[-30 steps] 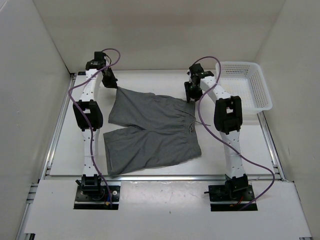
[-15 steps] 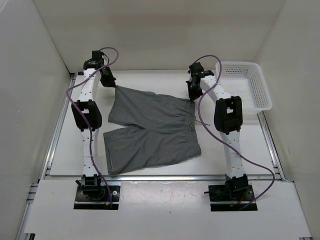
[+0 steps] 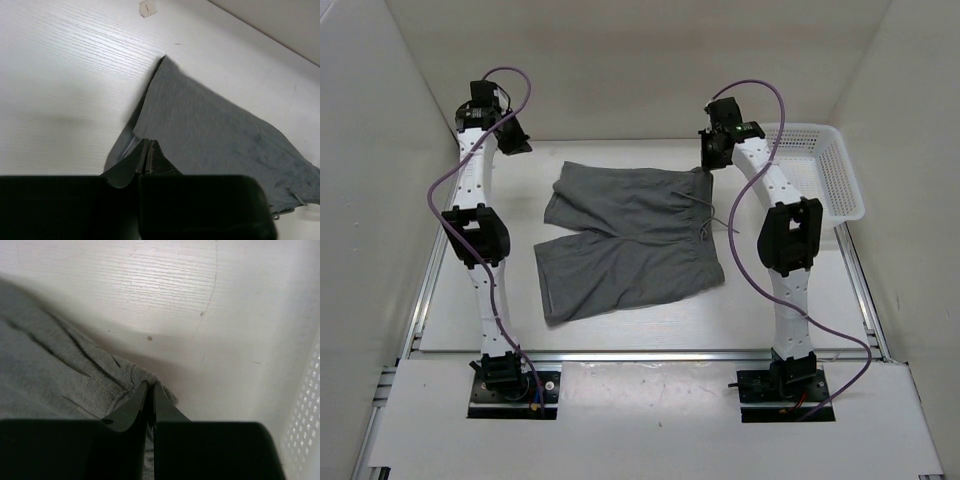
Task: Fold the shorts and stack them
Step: Flatten the shorts out, then fold the shorts
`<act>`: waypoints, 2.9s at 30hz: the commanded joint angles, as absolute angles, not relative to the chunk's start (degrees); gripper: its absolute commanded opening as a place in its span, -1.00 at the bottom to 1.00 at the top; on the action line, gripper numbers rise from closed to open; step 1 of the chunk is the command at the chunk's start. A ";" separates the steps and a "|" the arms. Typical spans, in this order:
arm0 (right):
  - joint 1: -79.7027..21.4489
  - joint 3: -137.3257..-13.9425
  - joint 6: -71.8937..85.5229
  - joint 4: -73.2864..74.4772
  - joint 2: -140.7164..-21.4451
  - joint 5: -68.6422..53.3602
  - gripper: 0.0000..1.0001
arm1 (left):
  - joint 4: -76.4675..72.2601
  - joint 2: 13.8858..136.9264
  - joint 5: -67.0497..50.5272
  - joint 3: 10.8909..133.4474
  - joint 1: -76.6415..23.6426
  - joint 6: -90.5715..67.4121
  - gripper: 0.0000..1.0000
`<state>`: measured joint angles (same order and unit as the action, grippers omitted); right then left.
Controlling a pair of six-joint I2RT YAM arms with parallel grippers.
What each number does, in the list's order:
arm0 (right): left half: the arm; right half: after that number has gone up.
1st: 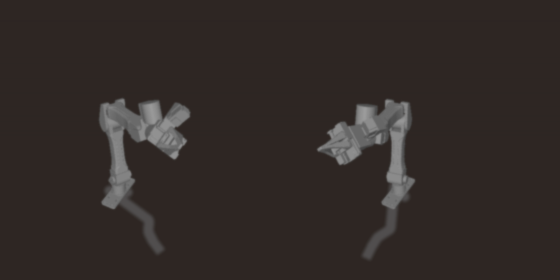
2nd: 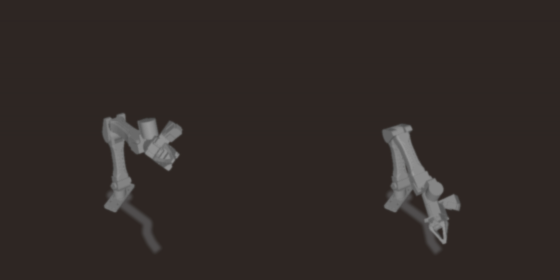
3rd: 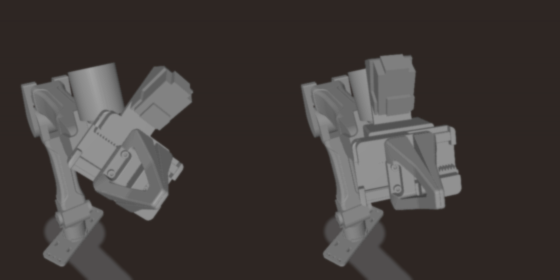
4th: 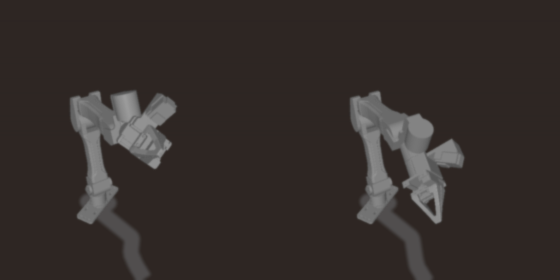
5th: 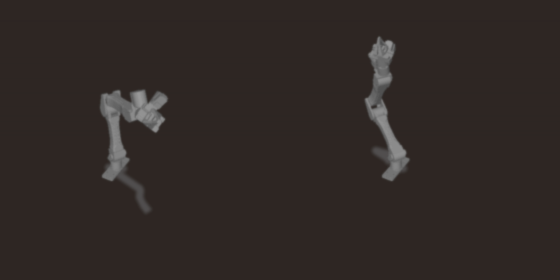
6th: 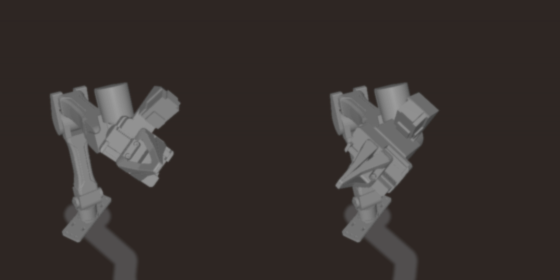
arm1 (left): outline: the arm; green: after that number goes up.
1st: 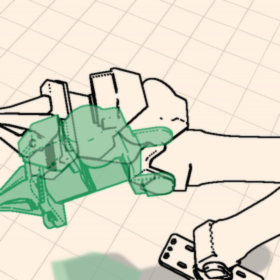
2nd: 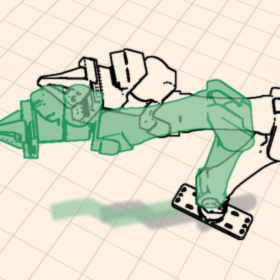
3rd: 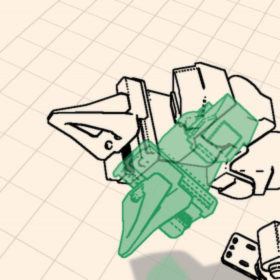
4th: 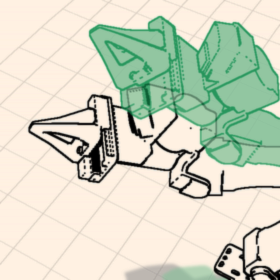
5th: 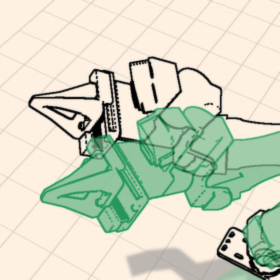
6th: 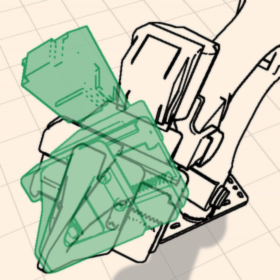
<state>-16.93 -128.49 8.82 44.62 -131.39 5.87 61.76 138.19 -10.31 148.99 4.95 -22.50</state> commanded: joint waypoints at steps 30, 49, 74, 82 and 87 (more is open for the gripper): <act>-16.61 -122.08 9.40 41.22 -124.72 5.27 -0.98 | 61.70 123.49 -9.05 133.34 2.37 -21.62 -0.78; -16.61 -122.08 9.40 41.74 -127.61 3.52 -0.98 | 59.86 145.81 -5.54 147.22 -1.41 -26.54 0.77; -18.46 -93.82 16.52 36.39 -99.78 5.55 0.82 | 59.94 97.31 8.71 89.98 1.67 -33.22 1.00; -21.45 -68.59 27.22 36.91 -85.36 -1.75 -0.64 | 58.45 79.66 -5.44 60.15 -2.55 -42.09 0.80; -21.45 -54.25 34.97 34.89 -73.76 -6.67 0.08 | 59.59 69.01 -7.56 46.70 -4.30 -51.31 0.70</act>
<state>-21.58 -57.17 28.60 36.58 -79.61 -2.09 60.16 77.56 -4.14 48.95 -3.70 -44.12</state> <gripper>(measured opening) 0.502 0.851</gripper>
